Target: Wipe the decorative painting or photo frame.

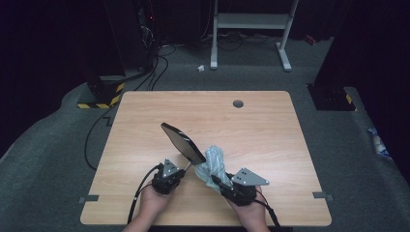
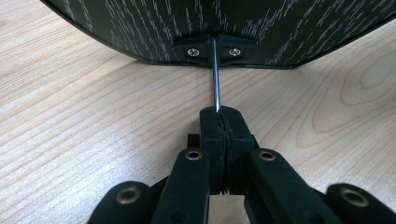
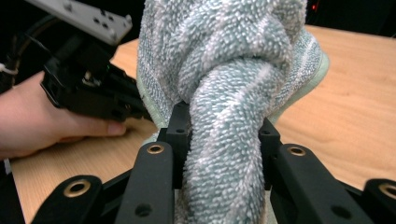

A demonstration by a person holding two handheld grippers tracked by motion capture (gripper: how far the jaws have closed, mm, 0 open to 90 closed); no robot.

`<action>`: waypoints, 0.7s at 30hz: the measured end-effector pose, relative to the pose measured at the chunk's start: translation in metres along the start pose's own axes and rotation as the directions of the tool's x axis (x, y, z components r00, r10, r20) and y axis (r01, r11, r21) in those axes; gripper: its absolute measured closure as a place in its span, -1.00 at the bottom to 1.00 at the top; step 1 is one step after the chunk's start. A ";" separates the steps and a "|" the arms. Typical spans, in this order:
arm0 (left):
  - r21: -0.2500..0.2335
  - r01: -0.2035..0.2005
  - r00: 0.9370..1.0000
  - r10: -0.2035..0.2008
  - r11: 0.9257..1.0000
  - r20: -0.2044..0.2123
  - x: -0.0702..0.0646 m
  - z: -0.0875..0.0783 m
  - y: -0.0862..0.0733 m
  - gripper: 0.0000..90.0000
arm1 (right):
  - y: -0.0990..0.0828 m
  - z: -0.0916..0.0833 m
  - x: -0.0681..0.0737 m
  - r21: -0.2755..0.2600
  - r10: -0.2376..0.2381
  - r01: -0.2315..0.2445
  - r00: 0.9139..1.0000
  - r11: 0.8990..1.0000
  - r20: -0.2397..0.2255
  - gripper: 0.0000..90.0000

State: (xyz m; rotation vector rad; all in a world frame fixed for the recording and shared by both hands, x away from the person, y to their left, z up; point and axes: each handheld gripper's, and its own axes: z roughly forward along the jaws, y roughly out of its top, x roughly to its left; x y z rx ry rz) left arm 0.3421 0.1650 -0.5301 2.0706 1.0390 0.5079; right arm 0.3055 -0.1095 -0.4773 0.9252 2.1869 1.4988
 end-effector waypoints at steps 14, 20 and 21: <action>0.001 0.005 1.000 -0.005 1.000 -0.005 0.001 0.000 0.000 0.96 | -0.015 0.021 -0.007 0.117 0.041 -0.046 0.998 0.992 0.040 0.52; 0.001 0.005 1.000 -0.005 1.000 -0.005 0.001 0.000 0.000 0.96 | -0.023 0.037 -0.011 0.204 0.057 -0.067 0.997 0.977 0.056 0.52; 0.001 0.005 1.000 -0.005 1.000 -0.005 0.001 0.000 0.000 0.96 | -0.027 0.043 -0.013 0.242 0.061 -0.075 0.996 0.967 0.063 0.52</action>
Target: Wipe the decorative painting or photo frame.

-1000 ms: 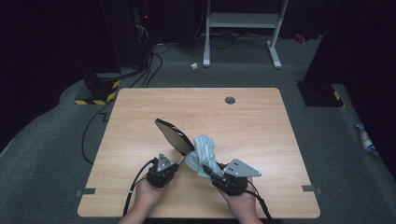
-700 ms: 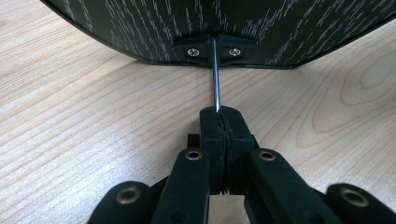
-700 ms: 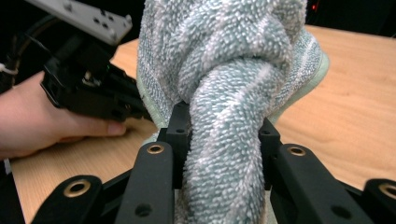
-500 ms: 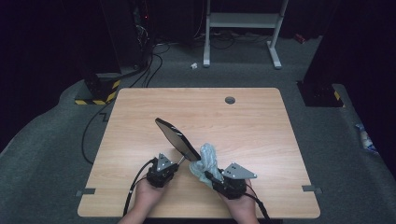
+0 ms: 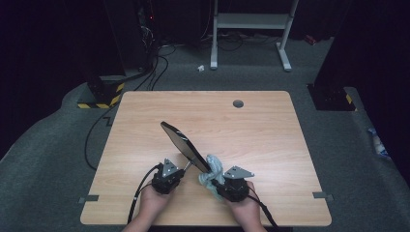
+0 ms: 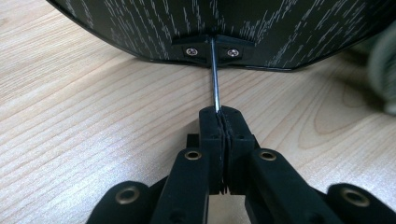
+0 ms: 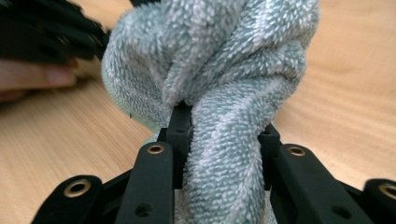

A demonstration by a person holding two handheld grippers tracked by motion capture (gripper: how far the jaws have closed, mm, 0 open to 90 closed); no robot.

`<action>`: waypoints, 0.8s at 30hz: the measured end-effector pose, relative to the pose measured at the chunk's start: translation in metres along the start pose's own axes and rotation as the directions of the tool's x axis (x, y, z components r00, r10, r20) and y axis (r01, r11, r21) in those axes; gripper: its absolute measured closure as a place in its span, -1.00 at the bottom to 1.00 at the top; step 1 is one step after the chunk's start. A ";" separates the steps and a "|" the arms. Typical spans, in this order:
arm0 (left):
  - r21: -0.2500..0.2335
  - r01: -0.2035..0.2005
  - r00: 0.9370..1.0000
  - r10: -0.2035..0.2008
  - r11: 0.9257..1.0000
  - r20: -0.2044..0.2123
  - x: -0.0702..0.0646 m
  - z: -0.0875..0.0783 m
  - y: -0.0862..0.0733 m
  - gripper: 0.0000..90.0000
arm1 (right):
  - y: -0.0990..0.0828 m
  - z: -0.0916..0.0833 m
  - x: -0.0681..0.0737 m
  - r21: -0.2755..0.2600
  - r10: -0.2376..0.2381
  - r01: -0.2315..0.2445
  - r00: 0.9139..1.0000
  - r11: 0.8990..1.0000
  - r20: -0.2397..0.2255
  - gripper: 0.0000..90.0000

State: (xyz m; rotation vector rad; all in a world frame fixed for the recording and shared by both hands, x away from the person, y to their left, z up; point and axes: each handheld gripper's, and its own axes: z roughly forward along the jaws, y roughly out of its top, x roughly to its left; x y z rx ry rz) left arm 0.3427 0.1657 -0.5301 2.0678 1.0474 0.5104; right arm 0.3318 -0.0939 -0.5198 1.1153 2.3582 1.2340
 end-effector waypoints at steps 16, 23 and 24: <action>-0.001 -0.012 1.000 0.012 1.000 -0.007 -0.001 0.000 0.000 0.96 | 0.007 -0.022 0.002 -0.078 0.008 -0.006 1.000 0.997 0.020 0.52; 0.004 -0.023 1.000 0.023 1.000 -0.011 -0.002 0.000 0.001 0.95 | 0.026 -0.056 0.018 -0.202 -0.034 0.034 0.999 0.979 0.000 0.52; 0.004 -0.021 1.000 0.021 1.000 -0.013 -0.002 0.000 0.001 0.96 | 0.029 -0.060 0.021 -0.220 -0.044 0.042 0.999 0.975 -0.004 0.51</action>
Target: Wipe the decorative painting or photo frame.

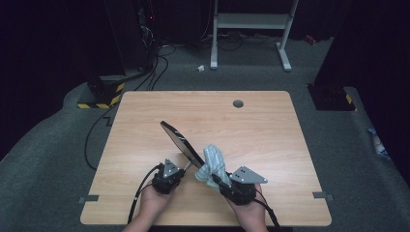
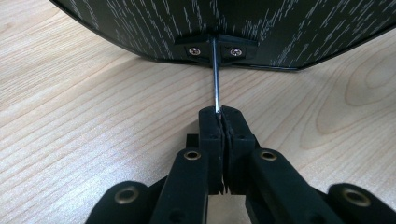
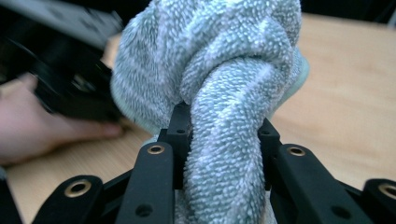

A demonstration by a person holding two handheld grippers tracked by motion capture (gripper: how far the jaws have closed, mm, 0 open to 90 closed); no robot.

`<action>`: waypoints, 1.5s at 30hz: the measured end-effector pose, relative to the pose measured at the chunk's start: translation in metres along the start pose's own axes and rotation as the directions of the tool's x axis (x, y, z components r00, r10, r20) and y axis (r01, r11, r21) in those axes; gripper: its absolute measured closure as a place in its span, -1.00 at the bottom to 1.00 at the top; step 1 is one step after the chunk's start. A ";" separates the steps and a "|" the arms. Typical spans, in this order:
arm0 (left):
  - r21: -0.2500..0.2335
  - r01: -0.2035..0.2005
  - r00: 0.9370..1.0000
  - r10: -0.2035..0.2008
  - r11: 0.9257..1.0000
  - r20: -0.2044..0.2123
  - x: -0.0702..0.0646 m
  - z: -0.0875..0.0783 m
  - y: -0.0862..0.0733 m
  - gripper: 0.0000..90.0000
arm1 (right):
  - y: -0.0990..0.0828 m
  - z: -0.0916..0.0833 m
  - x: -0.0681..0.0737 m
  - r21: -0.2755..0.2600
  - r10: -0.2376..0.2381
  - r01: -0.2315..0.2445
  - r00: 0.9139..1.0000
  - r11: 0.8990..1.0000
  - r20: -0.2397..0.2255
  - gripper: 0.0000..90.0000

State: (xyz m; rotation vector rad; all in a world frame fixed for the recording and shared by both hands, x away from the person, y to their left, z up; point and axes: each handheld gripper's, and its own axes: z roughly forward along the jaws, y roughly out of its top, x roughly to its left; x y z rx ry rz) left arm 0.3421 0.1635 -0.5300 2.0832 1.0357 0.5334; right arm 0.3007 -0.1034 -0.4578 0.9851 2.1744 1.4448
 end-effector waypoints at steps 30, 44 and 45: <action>-0.002 -0.008 1.000 0.008 1.000 -0.007 -0.002 0.001 0.001 0.95 | -0.035 0.043 -0.020 0.185 0.060 -0.063 0.998 0.981 0.021 0.51; -0.002 0.002 1.000 -0.002 1.000 -0.006 -0.002 0.001 0.001 0.95 | -0.039 0.064 -0.031 0.276 0.090 -0.092 0.996 0.957 0.022 0.51; -0.002 0.000 1.000 0.000 1.000 -0.005 -0.002 0.001 0.001 0.94 | -0.037 0.060 -0.032 0.269 0.079 -0.085 0.996 0.959 0.033 0.52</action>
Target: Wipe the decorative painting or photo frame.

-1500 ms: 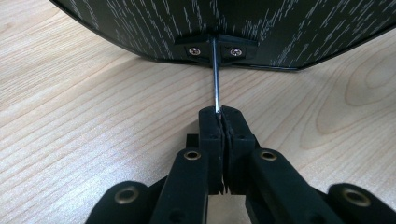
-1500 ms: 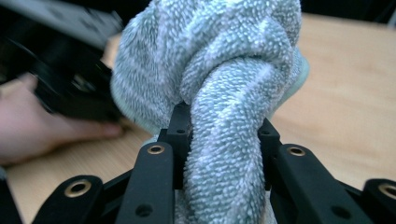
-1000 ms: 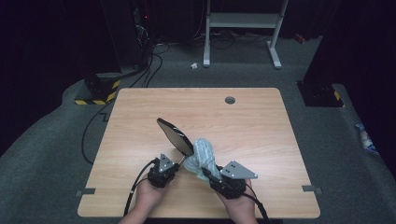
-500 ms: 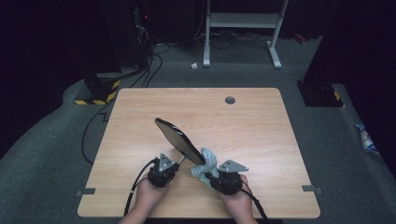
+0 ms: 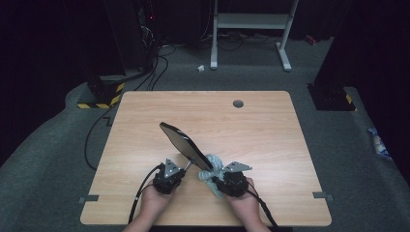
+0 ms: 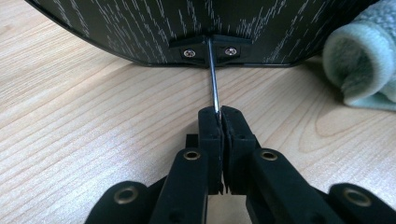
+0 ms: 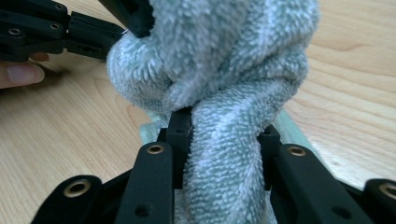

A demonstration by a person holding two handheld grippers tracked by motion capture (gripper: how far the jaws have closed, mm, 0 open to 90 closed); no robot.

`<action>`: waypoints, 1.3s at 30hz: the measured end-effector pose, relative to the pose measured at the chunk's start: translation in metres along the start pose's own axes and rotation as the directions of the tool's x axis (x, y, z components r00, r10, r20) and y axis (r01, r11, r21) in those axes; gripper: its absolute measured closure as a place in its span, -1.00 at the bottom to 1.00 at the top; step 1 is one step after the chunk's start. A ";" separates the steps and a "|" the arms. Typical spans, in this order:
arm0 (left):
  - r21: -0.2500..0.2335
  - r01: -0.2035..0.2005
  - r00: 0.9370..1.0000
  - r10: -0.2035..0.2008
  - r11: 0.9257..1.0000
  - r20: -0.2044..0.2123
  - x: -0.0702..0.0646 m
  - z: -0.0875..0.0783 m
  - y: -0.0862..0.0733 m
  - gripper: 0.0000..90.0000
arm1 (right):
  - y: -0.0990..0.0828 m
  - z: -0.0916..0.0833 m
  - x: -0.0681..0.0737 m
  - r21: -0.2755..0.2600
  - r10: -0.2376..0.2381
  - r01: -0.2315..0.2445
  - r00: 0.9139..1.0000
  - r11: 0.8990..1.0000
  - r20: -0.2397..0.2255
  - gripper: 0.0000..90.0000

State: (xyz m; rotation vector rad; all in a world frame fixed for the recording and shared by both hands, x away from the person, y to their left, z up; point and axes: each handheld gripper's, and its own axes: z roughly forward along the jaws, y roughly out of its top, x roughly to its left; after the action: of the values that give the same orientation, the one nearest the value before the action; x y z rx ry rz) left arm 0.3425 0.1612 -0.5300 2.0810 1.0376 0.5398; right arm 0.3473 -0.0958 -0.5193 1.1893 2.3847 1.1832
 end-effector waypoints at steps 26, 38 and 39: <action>-0.004 -0.035 0.999 0.035 0.999 -0.006 0.001 0.000 0.000 0.67 | -0.022 -0.088 -0.122 -0.066 0.092 -0.073 0.936 0.995 0.341 0.47; -0.001 -0.017 1.000 0.017 1.000 0.002 0.003 -0.002 -0.002 0.12 | -0.027 -0.070 -0.129 -0.011 0.131 -0.136 0.925 0.991 0.356 -0.12; 0.000 -0.013 1.000 0.013 1.000 0.001 0.004 -0.002 -0.002 0.12 | -0.027 -0.070 -0.128 -0.015 0.132 -0.136 0.926 0.991 0.354 -0.15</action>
State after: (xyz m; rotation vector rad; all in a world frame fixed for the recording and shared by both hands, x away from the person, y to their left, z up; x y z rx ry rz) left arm 0.3426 0.1659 -0.5301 2.0890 1.0248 0.5451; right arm 0.3787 -0.2407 -0.5121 1.4502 2.0700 0.8987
